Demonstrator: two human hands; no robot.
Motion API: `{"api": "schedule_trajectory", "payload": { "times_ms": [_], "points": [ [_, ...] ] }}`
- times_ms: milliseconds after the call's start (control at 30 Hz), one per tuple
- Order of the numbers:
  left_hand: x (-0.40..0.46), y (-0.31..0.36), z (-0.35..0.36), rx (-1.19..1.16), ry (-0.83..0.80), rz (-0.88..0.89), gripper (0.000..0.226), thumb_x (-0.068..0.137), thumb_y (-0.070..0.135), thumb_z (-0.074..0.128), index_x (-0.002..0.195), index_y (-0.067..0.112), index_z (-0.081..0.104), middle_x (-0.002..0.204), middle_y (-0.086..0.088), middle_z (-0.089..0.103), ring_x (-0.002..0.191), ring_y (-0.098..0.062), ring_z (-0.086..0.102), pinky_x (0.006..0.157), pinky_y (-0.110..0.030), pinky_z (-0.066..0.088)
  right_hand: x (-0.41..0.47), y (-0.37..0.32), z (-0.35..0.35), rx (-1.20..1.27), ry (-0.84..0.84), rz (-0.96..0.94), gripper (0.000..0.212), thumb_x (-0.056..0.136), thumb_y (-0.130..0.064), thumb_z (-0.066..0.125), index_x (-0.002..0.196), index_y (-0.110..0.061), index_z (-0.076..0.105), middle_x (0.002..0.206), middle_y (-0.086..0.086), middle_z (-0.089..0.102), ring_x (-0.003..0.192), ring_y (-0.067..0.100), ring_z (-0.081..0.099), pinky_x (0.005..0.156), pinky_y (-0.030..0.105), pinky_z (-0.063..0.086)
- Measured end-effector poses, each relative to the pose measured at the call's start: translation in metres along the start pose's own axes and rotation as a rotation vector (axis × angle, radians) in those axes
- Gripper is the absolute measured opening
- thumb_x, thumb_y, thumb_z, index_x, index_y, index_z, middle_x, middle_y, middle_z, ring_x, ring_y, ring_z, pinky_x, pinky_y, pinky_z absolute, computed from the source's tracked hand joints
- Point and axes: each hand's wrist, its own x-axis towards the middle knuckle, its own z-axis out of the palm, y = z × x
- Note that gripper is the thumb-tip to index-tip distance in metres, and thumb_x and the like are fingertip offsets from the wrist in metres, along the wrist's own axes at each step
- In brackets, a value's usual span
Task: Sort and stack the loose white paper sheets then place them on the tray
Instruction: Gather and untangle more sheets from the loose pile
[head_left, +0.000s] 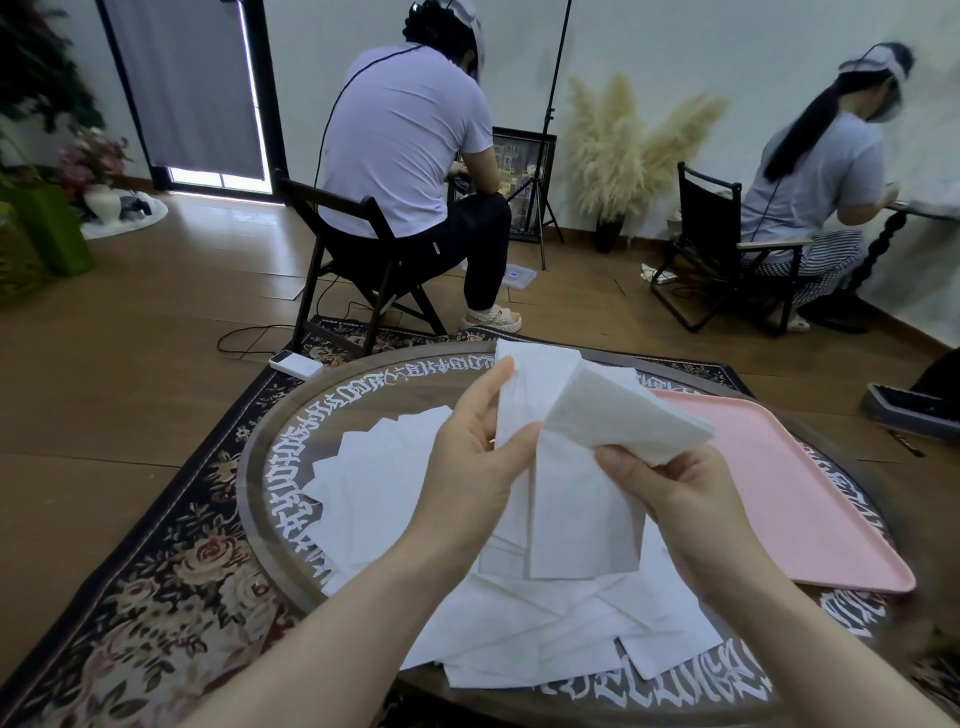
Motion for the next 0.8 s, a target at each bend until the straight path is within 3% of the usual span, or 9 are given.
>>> {"api": "schedule_trajectory", "payload": {
  "times_ms": [133,267,400,467,667,733,800],
  "points": [
    [0.000,0.002,0.001,-0.018,-0.012,0.025,0.039,0.091,-0.001,0.063,0.115,0.029,0.064,0.109,0.005,0.075,0.102,-0.013,0.070,0.080,-0.027,0.057,0.000,-0.001,0.001,-0.011,0.014,-0.014,0.018,0.067,-0.013,0.072,0.083,-0.015,0.077,0.091,0.004,0.078,0.083,0.014,0.073,0.069,0.020,0.057],
    [-0.001,0.004,0.000,-0.018,-0.046,0.011,0.022,0.088,0.009,0.069,0.105,0.022,0.074,0.106,-0.004,0.076,0.099,-0.022,0.071,0.083,-0.035,0.058,-0.001,-0.003,0.003,-0.019,0.000,-0.019,0.020,0.067,-0.013,0.072,0.086,-0.012,0.076,0.090,0.006,0.078,0.082,0.015,0.073,0.067,0.021,0.056],
    [-0.001,0.004,-0.002,-0.016,-0.032,-0.036,0.014,0.092,0.014,0.065,0.090,0.017,0.078,0.091,-0.008,0.077,0.080,-0.018,0.073,0.068,-0.027,0.057,-0.003,-0.004,0.005,-0.010,-0.019,0.011,0.027,0.070,-0.017,0.072,0.095,-0.005,0.072,0.092,0.006,0.078,0.082,0.016,0.073,0.065,0.020,0.056],
    [0.000,0.005,-0.002,-0.032,-0.036,-0.065,0.014,0.092,0.014,0.063,0.091,0.016,0.077,0.089,-0.009,0.077,0.076,-0.017,0.073,0.064,-0.025,0.056,-0.004,-0.004,0.007,-0.044,0.019,-0.001,0.029,0.071,-0.024,0.070,0.096,-0.009,0.072,0.092,0.002,0.078,0.081,0.014,0.074,0.063,0.019,0.055],
    [0.003,0.004,-0.005,-0.068,-0.012,-0.124,0.015,0.095,0.013,0.060,0.098,0.016,0.074,0.096,-0.005,0.077,0.082,-0.015,0.072,0.073,-0.025,0.058,0.000,-0.012,-0.004,-0.082,0.308,-0.135,0.025,0.075,-0.039,0.067,0.090,-0.019,0.070,0.088,-0.009,0.077,0.077,0.007,0.073,0.060,0.020,0.056],
    [0.004,0.004,-0.006,-0.066,-0.013,-0.141,0.016,0.096,0.015,0.058,0.099,0.017,0.074,0.096,-0.004,0.077,0.082,-0.015,0.072,0.071,-0.025,0.057,0.002,-0.017,-0.011,-0.103,0.290,-0.191,0.018,0.078,-0.037,0.066,0.084,-0.021,0.071,0.085,-0.011,0.077,0.075,0.002,0.071,0.060,0.015,0.054],
    [0.004,0.002,-0.006,-0.067,-0.016,-0.154,0.018,0.098,0.016,0.055,0.099,0.018,0.073,0.097,-0.005,0.077,0.084,-0.017,0.072,0.074,-0.028,0.058,0.002,-0.017,-0.013,-0.075,0.180,-0.116,0.021,0.075,-0.038,0.069,0.084,-0.020,0.076,0.090,-0.005,0.078,0.080,0.008,0.073,0.063,0.018,0.056]
  ]
}}
